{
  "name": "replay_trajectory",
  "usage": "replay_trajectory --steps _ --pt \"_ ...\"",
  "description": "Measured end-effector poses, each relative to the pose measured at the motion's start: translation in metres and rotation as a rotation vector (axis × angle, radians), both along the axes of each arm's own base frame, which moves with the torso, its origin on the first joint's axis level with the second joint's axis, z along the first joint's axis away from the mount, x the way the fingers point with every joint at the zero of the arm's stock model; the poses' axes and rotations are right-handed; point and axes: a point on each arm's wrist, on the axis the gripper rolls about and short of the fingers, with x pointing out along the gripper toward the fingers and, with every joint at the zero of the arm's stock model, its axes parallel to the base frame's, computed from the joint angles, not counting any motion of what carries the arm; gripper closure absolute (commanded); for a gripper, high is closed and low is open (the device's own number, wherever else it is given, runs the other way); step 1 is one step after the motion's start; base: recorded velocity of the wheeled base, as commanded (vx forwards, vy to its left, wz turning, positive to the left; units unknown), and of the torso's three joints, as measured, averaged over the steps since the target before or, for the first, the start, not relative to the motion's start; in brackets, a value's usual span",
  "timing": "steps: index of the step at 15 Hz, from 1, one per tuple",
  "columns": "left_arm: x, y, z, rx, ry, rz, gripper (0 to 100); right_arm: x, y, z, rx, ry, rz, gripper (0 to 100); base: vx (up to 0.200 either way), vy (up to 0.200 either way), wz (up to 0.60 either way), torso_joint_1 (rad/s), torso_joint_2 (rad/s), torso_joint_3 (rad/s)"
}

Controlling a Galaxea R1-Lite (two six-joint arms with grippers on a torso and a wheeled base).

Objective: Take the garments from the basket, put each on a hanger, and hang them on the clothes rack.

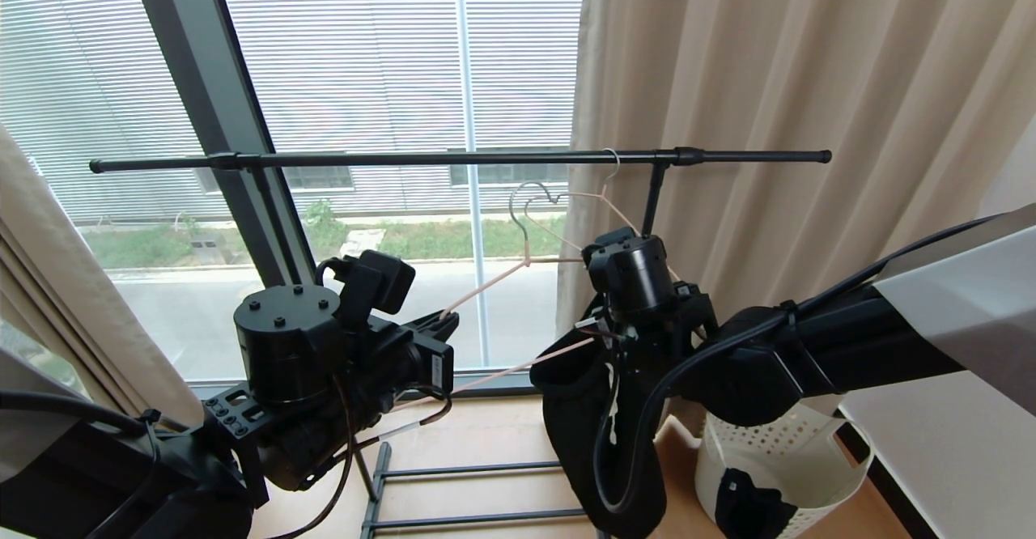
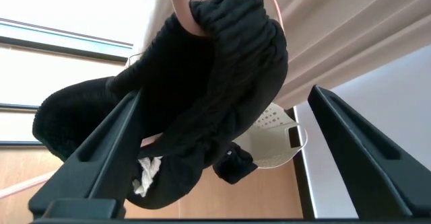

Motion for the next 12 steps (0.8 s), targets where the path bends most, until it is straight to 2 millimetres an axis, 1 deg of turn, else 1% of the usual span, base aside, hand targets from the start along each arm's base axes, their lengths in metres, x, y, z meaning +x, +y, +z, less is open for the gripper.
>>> replay_trajectory --steps 1,2,9,12 --pt "0.0001 0.0002 0.0 0.0 0.0 0.001 100 0.0007 -0.0002 -0.0007 -0.001 0.001 -0.002 0 0.0 0.0 0.0 0.0 0.0 0.0" --pt "0.0001 0.0004 -0.0001 0.0 0.001 0.001 100 0.0008 -0.0001 -0.0009 -0.001 0.001 -0.001 100 0.0 0.0 0.0 0.0 0.0 0.0" --pt "-0.0001 -0.0001 -0.0002 0.0 0.001 -0.001 100 0.0043 0.0006 -0.0046 0.001 0.004 -0.008 100 0.0 0.0 0.0 0.0 0.0 0.0" --pt "0.0001 -0.0001 -0.0003 0.0 0.001 0.0 100 0.0042 0.0014 -0.0024 0.019 -0.005 -0.012 100 0.0 0.0 0.0 0.0 0.0 0.0"
